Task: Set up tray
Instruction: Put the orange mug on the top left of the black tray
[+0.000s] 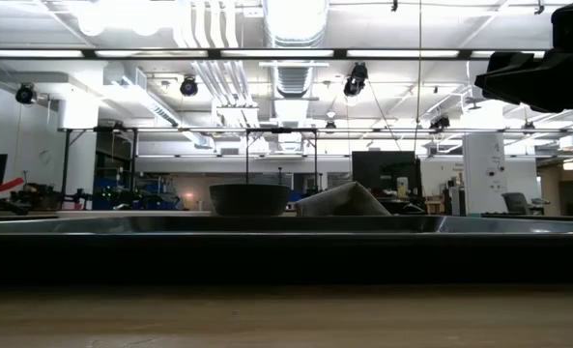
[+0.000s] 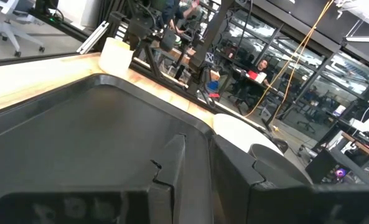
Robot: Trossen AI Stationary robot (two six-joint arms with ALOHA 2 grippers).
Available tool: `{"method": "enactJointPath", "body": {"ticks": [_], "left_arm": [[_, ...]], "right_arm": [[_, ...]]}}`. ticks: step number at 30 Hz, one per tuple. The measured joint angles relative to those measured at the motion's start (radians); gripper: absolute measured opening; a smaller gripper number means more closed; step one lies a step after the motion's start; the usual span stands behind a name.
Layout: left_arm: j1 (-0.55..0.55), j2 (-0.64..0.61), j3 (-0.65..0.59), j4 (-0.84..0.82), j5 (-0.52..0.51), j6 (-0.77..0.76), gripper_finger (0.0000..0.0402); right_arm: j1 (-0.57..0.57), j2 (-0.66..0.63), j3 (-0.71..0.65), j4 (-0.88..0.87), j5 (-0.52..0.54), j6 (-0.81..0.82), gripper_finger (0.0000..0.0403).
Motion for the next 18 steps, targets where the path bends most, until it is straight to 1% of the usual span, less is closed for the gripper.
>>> {"method": "enactJointPath", "body": {"ticks": [8,13,18], "left_arm": [[0.002,-0.047,0.018,-0.001,-0.003,0.014,0.0001],[0.02,-0.113,0.017,-0.024,-0.069,-0.047,0.0001],[0.085,-0.169,0.017,-0.028,-0.141,-0.051,0.0]], "right_arm": [[0.0,0.0,0.0,0.0,0.0,0.0,0.0068],[0.0,0.0,0.0,0.0,0.0,0.0,0.0068],[0.0,0.0,0.0,0.0,0.0,0.0,0.0068]]}}
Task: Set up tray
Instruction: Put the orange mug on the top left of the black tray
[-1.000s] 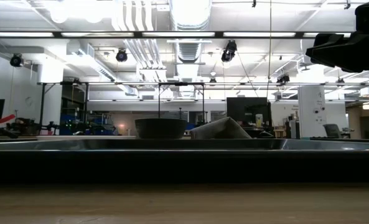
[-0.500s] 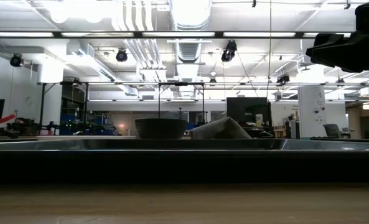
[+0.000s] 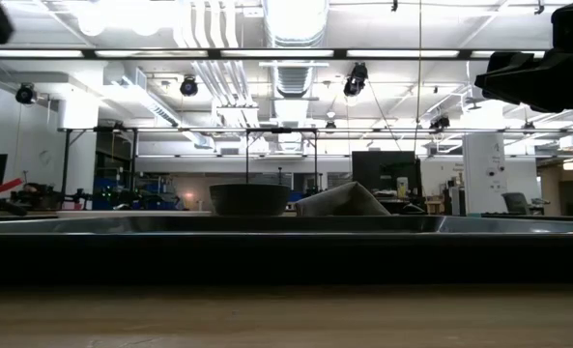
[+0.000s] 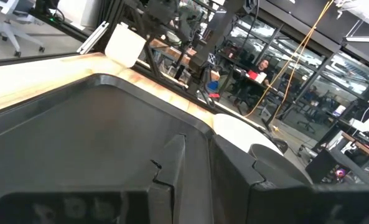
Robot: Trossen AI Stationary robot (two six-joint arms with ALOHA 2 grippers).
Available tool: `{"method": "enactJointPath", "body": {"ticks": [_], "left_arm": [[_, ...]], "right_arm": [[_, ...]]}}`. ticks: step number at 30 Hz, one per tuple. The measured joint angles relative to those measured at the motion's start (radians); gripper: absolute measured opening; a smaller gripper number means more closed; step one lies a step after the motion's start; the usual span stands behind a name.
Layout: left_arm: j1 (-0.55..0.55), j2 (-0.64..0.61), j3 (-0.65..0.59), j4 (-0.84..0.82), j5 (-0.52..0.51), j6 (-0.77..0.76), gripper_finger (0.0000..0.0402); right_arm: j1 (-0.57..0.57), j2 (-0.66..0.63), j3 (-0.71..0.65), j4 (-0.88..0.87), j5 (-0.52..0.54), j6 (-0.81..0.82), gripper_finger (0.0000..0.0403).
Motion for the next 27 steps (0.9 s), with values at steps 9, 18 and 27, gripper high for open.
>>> {"method": "enactJointPath", "body": {"ticks": [9,18,27], "left_arm": [[0.256,-0.01,-0.001,-0.021,-0.064,0.193,0.0],[0.519,-0.009,-0.021,-0.021,-0.065,0.423,0.0],[0.78,-0.009,-0.035,-0.011,-0.065,0.605,0.0]], "right_arm": [[0.0,0.0,0.0,0.0,0.0,0.0,0.0068],[0.0,0.0,0.0,0.0,0.0,0.0,0.0068],[0.0,0.0,0.0,0.0,0.0,0.0,0.0068]]}}
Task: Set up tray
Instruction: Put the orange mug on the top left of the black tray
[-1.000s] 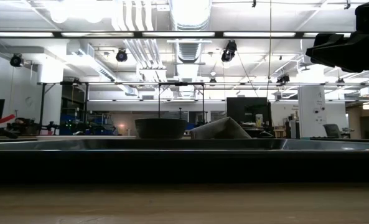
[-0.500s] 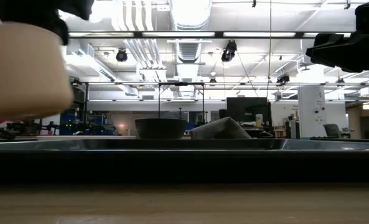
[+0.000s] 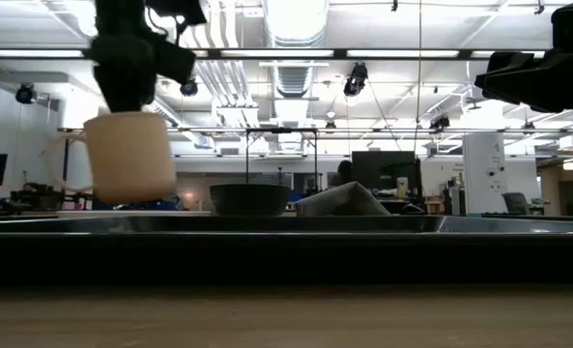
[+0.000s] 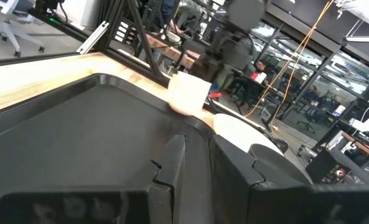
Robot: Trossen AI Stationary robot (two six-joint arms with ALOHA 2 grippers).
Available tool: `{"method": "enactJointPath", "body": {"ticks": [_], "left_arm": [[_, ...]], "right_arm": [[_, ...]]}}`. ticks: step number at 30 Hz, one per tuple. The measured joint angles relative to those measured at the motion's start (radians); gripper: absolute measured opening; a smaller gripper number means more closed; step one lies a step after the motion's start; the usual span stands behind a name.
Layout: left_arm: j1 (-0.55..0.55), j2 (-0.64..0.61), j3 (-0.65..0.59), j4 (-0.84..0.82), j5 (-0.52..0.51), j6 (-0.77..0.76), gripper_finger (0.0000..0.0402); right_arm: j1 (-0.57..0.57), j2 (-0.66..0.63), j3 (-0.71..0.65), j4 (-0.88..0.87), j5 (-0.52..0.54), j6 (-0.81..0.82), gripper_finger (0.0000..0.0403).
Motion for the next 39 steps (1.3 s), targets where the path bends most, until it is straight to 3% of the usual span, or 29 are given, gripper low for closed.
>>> {"method": "enactJointPath", "body": {"ticks": [11,18,39], "left_arm": [[0.194,0.118,0.005,0.027,0.003,0.146,0.0],[0.23,0.192,0.032,0.024,0.015,0.198,0.0],[0.308,0.198,0.046,0.028,-0.002,0.251,0.0016]], "right_arm": [[0.0,0.0,0.0,0.0,0.0,0.0,0.0068],[0.0,0.0,0.0,0.0,0.0,0.0,0.0068],[0.0,0.0,0.0,0.0,0.0,0.0,0.0068]]}}
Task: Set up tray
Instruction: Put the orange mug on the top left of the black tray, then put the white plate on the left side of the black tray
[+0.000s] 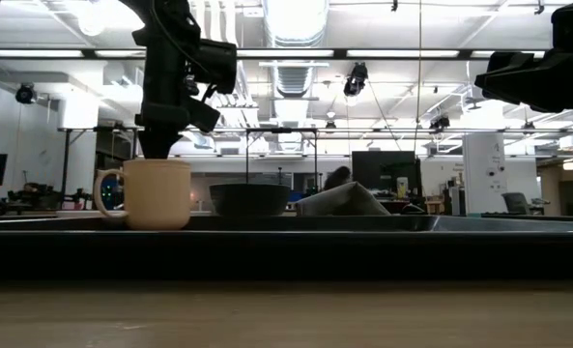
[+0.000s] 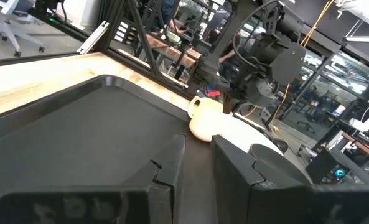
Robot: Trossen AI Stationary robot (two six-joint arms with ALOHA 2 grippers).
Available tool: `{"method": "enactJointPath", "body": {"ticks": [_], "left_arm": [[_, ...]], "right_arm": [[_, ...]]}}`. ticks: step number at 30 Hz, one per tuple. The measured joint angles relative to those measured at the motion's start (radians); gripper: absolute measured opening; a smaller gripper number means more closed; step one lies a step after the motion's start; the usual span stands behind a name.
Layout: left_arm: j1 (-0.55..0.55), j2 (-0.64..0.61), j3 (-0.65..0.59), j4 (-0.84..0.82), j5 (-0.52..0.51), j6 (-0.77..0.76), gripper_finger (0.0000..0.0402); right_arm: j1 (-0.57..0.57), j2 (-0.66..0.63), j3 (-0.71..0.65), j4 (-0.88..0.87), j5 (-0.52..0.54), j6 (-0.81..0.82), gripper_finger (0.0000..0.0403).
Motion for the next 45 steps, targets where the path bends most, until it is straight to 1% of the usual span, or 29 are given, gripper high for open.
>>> {"method": "enactJointPath", "body": {"ticks": [7,13,17,23,29,32,35,38,41,45], "left_arm": [[0.0,0.0,0.002,-0.009,0.003,0.002,0.0058],[0.0,0.0,0.021,-0.052,0.007,0.002,0.0104],[-0.001,0.0,0.049,-0.095,0.008,0.002,0.0126],[-0.002,-0.001,0.123,-0.146,0.009,0.002,0.0132],[-0.003,-0.002,0.203,-0.241,0.01,0.002,0.0132],[-0.004,-0.019,0.216,-0.263,0.009,0.002,0.0132],[-0.008,-0.057,0.196,-0.253,0.002,0.005,0.0132],[-0.015,-0.107,0.149,-0.239,-0.001,0.006,0.0132],[-0.024,-0.173,0.076,-0.2,-0.011,0.006,0.0132],[-0.031,-0.27,-0.05,-0.085,-0.016,0.004,0.0132]], "right_arm": [[0.0,0.0,0.0,0.0,0.0,0.0,0.0068],[0.0,0.0,0.0,0.0,0.0,0.0,0.0068],[0.0,0.0,0.0,0.0,0.0,0.0,0.0068],[0.0,0.0,0.0,0.0,0.0,0.0,0.0068],[0.0,0.0,0.0,0.0,0.0,0.0,0.0068],[0.0,0.0,0.0,0.0,0.0,0.0,0.0068],[0.0,0.0,0.0,0.0,0.0,0.0,0.0068],[0.0,0.0,0.0,0.0,0.0,0.0,0.0068],[0.0,0.0,0.0,0.0,0.0,0.0,0.0068],[0.0,0.0,0.0,0.0,0.0,0.0,0.0068]]}}
